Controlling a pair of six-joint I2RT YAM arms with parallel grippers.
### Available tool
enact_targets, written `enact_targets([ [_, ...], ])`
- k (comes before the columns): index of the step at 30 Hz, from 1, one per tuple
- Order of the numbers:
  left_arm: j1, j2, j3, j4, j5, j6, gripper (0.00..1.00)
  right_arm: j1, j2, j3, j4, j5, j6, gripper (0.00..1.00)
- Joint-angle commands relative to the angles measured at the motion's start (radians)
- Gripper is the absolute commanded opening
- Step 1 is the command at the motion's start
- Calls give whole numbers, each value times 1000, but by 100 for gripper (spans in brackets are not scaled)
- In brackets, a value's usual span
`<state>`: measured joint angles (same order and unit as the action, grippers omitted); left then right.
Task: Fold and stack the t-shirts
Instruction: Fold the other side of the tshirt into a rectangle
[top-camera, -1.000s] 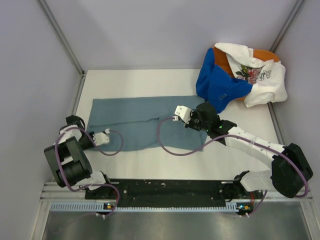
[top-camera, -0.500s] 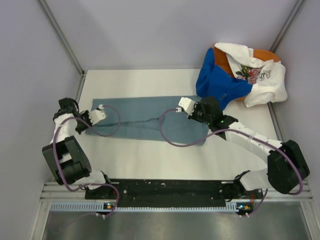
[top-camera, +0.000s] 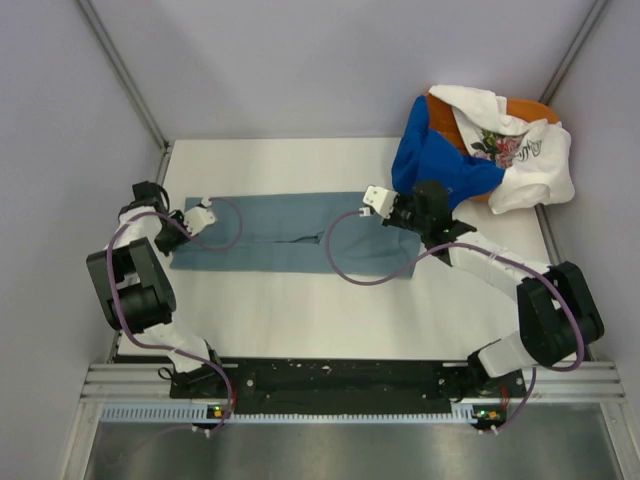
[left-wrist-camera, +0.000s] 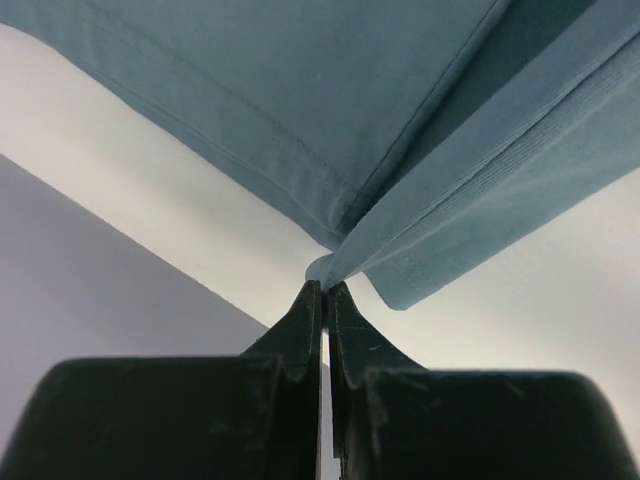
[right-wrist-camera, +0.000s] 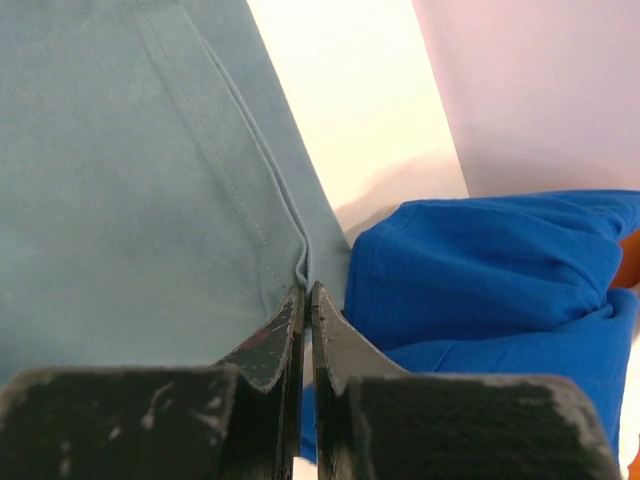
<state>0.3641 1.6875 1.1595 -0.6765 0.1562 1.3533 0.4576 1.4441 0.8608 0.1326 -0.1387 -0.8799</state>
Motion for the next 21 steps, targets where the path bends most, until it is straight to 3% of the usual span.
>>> enact_targets([
  [1,-1,15,22,54,-67,-55,0,-28,58,79,91,-91,-63,0],
  [8,-7,29,25,89,-41,-88,0,-33,200,199,39,-44,-125,0],
  [21,-37,92,48,115,-106,-141,0,-56,255,214,50,27,-106,0],
])
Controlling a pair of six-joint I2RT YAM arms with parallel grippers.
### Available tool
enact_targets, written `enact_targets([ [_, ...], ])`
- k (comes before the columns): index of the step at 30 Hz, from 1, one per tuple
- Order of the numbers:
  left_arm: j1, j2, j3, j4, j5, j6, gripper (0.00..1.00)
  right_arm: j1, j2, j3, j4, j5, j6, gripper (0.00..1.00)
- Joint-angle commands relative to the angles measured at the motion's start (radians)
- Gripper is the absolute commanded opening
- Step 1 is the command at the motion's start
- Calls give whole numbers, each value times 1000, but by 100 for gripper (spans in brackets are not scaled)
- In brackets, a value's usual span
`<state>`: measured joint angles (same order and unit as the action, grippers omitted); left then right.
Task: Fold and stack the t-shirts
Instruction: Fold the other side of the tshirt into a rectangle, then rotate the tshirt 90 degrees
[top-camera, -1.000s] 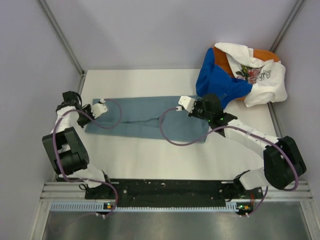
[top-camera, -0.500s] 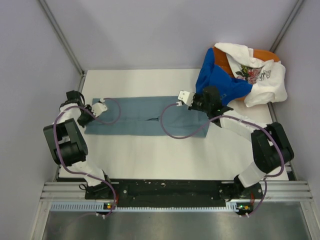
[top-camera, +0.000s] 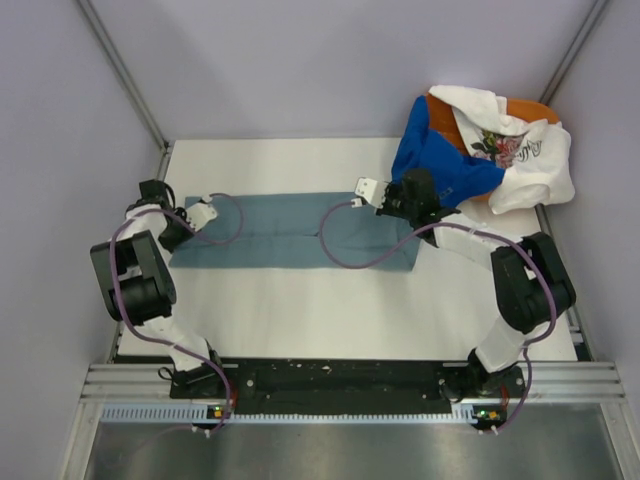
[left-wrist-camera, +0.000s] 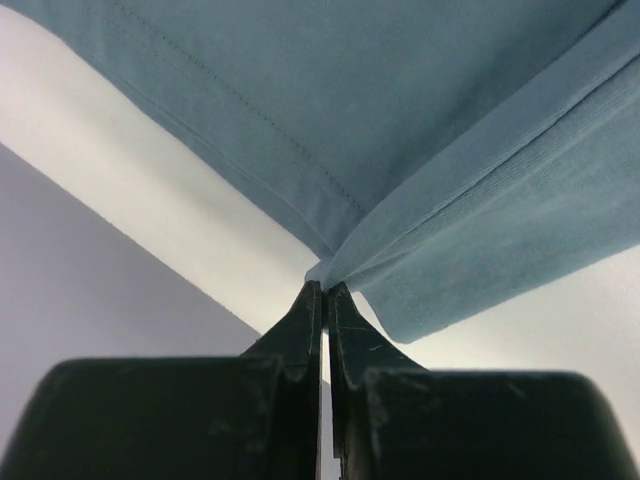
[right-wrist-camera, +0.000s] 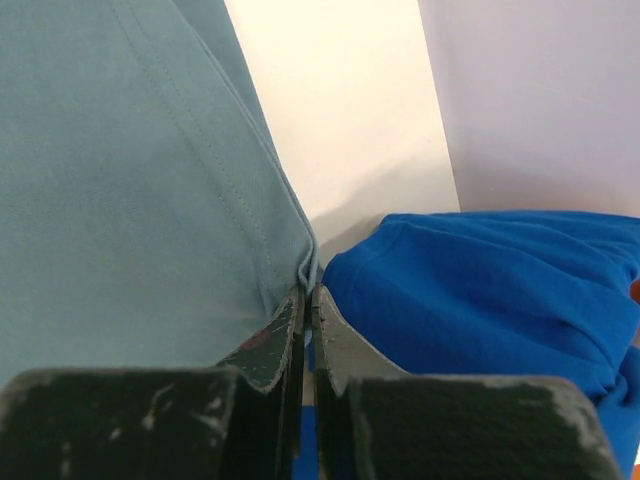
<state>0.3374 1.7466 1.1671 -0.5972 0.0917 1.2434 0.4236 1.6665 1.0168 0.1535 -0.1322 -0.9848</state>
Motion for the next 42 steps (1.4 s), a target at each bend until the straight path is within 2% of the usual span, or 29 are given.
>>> enact_targets([
  [1,-12,39,46,36,-46,-35,0,-25,42,68,20,16,1,0],
  [6,-14,57,69,36,-40,-65,10,-25,88,95,17,6,15,0],
  [8,-14,67,72,37,-43,-85,23,-25,111,111,20,34,26,0],
  [10,-17,74,83,37,-52,-108,39,-23,143,138,34,72,49,9],
  [13,-20,91,114,24,-67,-178,51,-25,186,196,28,120,96,35],
  [14,-21,99,140,5,-70,-209,58,-23,194,224,24,128,136,42],
  [17,-20,105,203,-18,-121,-304,64,-23,170,273,1,128,280,57],
  [19,-20,82,213,-18,-145,-329,66,-17,121,293,-55,128,421,62],
  [23,-21,-28,160,-73,-52,-309,66,-2,-8,309,-303,177,775,61],
  [25,-28,-96,93,-99,0,-257,62,3,-80,245,-368,174,976,57],
  [27,-41,-154,-1,-105,23,-166,64,7,-129,156,-396,157,1089,53],
  [31,-101,-179,-200,6,-47,-44,70,14,-178,0,-430,155,1199,50],
  [37,-124,-134,-254,210,-81,-74,75,14,-143,-139,-395,100,1299,52],
  [38,-138,-127,-273,258,-139,-85,75,14,-134,-161,-373,95,1311,53],
  [40,-162,-121,-331,339,-191,-61,75,14,-104,-187,-355,97,1331,53],
  [42,-181,-134,-409,413,-205,-12,73,9,-68,-187,-358,111,1341,49],
])
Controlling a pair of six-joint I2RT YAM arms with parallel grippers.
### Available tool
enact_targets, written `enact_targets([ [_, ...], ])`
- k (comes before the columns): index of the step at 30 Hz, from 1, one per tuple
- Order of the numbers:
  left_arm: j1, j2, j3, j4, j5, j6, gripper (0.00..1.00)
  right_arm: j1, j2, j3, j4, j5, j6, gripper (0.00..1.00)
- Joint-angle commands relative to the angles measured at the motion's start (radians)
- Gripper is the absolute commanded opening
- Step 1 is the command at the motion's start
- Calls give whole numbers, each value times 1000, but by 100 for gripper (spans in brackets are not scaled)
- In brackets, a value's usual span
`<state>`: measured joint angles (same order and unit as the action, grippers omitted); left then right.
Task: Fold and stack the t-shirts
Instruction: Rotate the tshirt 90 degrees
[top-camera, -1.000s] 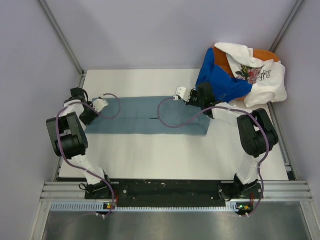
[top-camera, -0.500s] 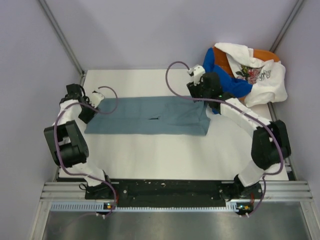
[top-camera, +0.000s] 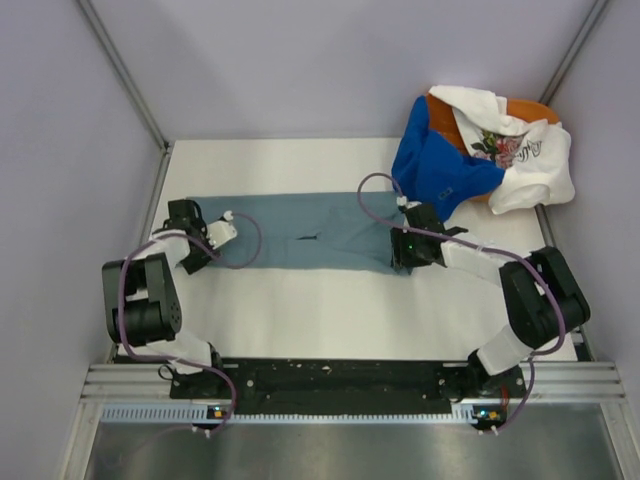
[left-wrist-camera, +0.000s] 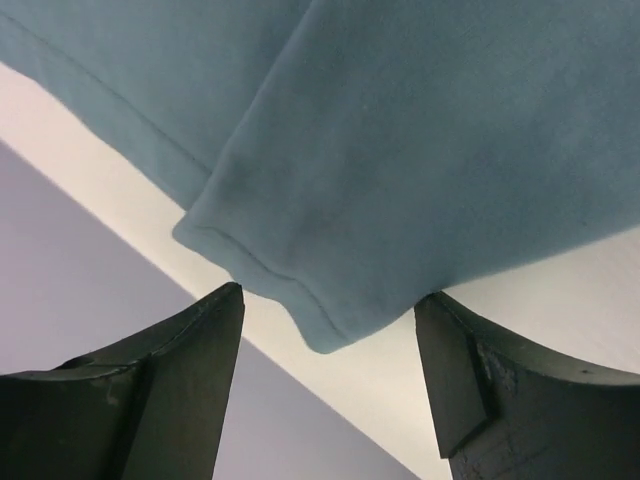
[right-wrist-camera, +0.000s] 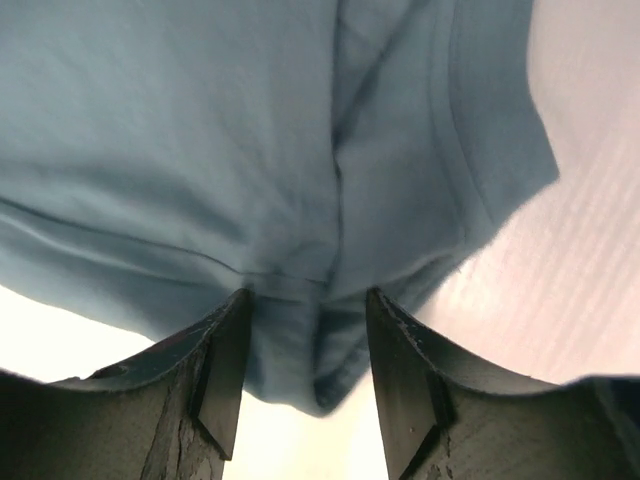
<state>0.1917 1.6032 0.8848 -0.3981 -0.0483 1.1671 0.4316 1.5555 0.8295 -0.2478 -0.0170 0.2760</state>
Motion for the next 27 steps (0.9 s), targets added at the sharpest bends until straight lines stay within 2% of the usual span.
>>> enact_targets([
  [1,-41,-11,-165,235,-59,83,70,1,61,2,41,2,83,44],
  [2,-41,-23,-190,242,-52,98,65,-2,75,3,41,0,84,38],
  [5,-41,-74,-240,202,-38,111,33,-11,107,13,36,-11,81,29],
  [8,-40,-124,-265,109,-65,114,0,-11,135,49,16,-9,55,13],
  [10,-40,-161,-274,-5,-76,108,0,-13,156,89,-5,-21,37,7],
  [15,-37,-320,-311,-293,-56,127,0,-5,221,198,-42,-52,3,3],
  [18,-43,-425,-325,-483,22,173,0,-4,287,301,-82,-92,-47,3],
  [20,-64,-477,-328,-560,126,204,2,-7,365,406,-132,-98,-110,2],
  [24,-136,-532,-300,-657,234,204,19,-21,513,685,-257,-130,-225,2],
  [27,-172,-528,-270,-711,287,178,49,-31,612,860,-335,-115,-270,2],
])
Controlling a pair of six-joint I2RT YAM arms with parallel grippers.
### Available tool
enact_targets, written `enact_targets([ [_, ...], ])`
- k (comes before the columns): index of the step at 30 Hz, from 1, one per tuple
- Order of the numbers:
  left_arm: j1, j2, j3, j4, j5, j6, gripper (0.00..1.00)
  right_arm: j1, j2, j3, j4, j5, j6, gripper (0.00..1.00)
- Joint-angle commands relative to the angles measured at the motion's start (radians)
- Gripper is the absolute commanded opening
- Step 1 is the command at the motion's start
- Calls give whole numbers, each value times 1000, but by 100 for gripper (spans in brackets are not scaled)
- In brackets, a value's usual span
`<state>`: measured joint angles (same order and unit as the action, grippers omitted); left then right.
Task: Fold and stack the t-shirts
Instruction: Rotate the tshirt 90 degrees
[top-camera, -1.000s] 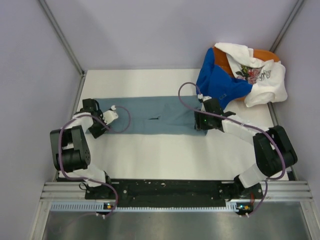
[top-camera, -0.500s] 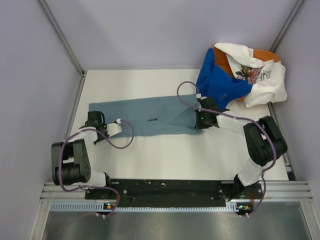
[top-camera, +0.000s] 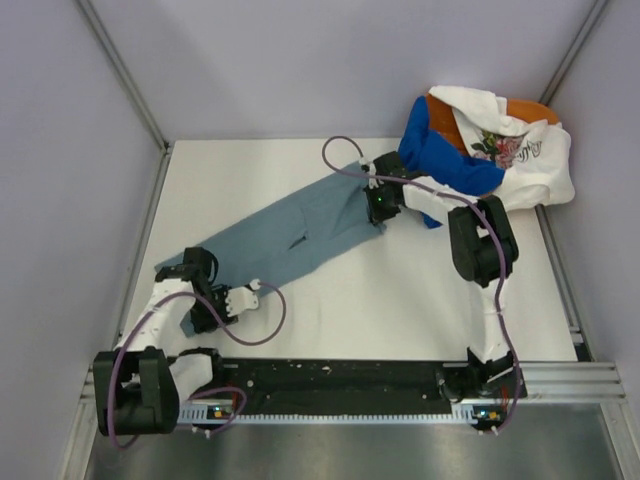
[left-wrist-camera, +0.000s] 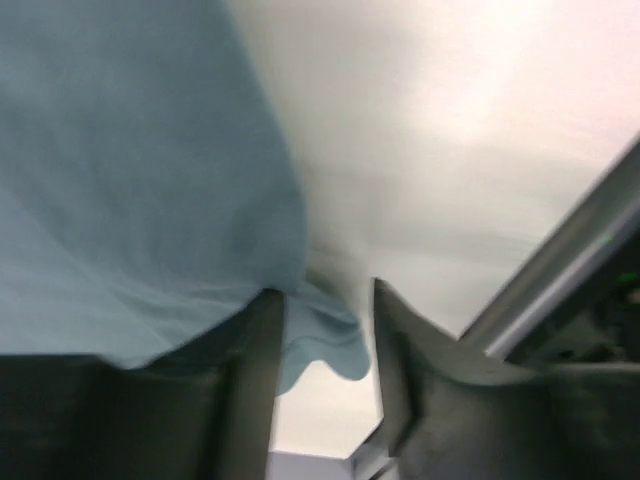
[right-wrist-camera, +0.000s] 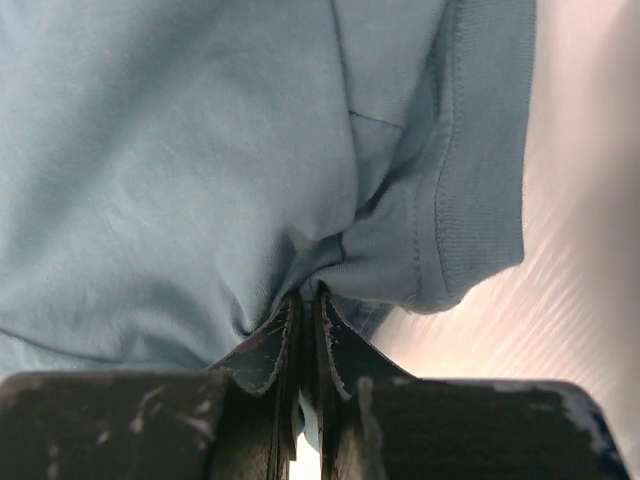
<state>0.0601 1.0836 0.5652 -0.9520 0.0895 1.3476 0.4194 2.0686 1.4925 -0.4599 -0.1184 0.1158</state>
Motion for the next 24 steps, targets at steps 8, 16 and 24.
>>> enact_targets([
  [8,-30,25,309,-164,190,-207,72,-54,266,506,-247,144,-304,6],
  [16,191,382,570,84,49,-484,71,-59,393,759,-246,278,-419,15],
  [24,259,535,549,139,58,-450,70,-60,378,835,-233,290,-464,40],
])
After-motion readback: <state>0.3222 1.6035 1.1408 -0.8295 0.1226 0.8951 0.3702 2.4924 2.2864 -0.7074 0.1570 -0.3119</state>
